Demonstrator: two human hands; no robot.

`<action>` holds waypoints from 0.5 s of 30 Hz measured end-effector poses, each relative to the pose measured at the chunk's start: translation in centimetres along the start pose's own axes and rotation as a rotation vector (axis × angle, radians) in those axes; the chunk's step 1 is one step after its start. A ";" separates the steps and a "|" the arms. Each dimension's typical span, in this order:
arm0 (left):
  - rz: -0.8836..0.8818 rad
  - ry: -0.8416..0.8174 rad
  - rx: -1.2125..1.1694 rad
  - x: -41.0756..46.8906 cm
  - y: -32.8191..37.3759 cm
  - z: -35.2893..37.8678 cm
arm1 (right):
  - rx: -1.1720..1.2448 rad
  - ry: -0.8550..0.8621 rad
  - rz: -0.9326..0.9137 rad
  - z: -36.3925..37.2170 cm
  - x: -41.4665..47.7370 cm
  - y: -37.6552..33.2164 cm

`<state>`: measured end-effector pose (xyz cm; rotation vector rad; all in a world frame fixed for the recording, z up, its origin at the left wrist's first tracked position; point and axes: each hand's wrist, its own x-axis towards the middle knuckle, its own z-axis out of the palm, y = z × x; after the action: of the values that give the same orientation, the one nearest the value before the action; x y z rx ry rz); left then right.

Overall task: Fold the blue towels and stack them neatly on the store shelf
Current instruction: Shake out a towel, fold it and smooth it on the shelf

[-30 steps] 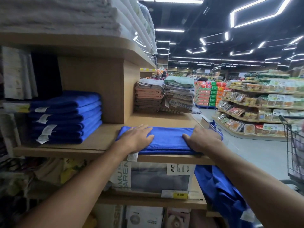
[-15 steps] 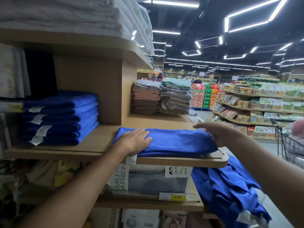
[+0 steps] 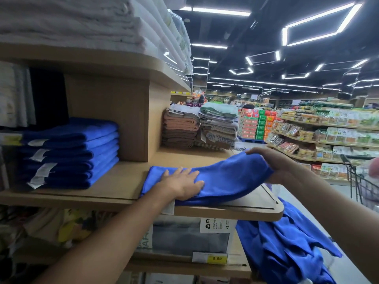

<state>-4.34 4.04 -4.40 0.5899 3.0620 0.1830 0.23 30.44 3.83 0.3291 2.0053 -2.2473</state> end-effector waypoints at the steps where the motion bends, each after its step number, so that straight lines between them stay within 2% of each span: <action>1: 0.010 0.009 0.005 0.4 0.8 0.1 | -0.017 -0.012 -0.033 0.2 -0.1 -1.0; 6: 0.024 0.078 -0.023 1.6 4.2 0.9 | -0.124 -0.061 -0.115 2.9 0.2 -4.9; 9: 0.069 0.161 -0.084 1.1 3.6 0.4 | -0.214 -0.113 -0.112 6.4 0.7 -5.4; 12: 0.051 0.287 -0.464 0.8 -0.6 -1.3 | -0.309 -0.137 -0.166 10.3 1.5 -5.4; 15: -0.115 0.445 -0.986 0.7 -5.8 -1.8 | -0.510 -0.115 -0.237 14.5 2.1 -4.6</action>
<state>-7.21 -1.22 -3.26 0.3079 2.7822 1.8557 -4.14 16.71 9.26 -0.0899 2.5549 -1.7149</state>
